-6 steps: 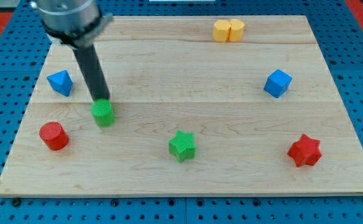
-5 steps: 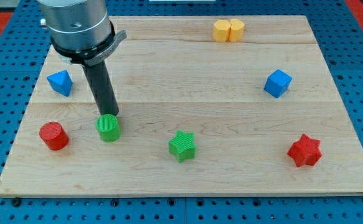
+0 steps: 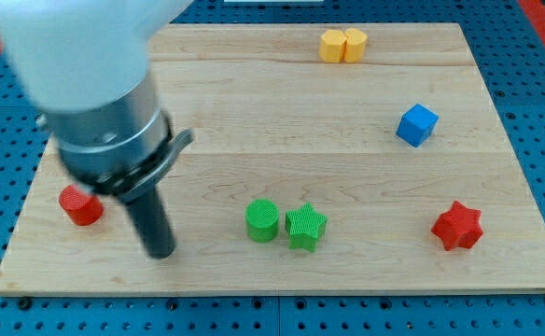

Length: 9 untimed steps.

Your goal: Slide the red circle above the green star

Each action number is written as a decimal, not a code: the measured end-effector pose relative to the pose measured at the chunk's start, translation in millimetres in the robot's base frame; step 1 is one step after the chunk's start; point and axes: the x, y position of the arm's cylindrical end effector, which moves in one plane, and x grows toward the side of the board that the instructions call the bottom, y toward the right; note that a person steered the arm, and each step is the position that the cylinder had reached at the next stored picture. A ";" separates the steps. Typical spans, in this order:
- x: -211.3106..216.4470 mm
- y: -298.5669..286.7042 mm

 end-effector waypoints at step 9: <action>-115.0 15.2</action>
